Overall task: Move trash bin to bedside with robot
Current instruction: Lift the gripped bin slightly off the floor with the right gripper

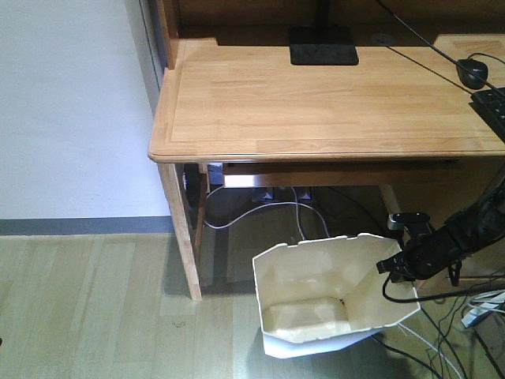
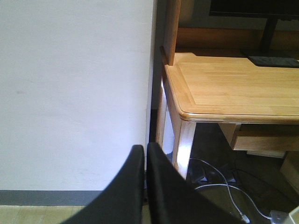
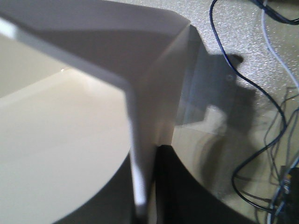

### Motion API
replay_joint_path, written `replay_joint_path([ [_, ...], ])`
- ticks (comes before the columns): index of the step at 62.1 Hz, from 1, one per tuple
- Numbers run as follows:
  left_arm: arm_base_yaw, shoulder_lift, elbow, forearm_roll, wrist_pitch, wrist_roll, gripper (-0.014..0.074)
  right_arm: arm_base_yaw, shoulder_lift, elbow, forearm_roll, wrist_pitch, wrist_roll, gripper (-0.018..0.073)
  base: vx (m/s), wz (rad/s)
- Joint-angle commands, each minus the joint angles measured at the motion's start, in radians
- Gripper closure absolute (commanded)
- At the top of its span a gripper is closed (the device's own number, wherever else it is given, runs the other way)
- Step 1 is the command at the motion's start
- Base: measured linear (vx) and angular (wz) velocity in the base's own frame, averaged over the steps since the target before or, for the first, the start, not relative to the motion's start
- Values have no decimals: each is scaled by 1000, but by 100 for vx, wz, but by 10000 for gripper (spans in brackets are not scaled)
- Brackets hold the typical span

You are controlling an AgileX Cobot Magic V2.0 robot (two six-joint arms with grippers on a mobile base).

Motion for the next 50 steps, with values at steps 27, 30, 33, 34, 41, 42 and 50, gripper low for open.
replay_joint_path([
  [27, 1, -14, 12, -4, -69, -6, 602, 0, -320, 209, 100, 199, -86, 564, 0, 0],
  [30, 1, -14, 12, -4, -69, -6, 602, 0, -325, 218, 100, 216, -86, 564, 0, 0],
  [33, 1, -14, 12, -4, -69, -6, 602, 0, -328, 219, 100, 230, -86, 564, 0, 0],
  [34, 1, -14, 12, -4, -69, -6, 602, 0, -328, 219, 100, 234, -86, 564, 0, 0],
  [41, 1, -14, 12, -4, -69, -6, 602, 0, -328, 219, 100, 276, -86, 564, 0, 0],
  [42, 1, -14, 12, -4, -69, -6, 602, 0, -328, 219, 100, 282, -86, 564, 0, 0],
  [50, 1, -14, 12, -4, -69, -6, 602, 0, -328, 219, 102, 325, -86, 564, 0, 0],
])
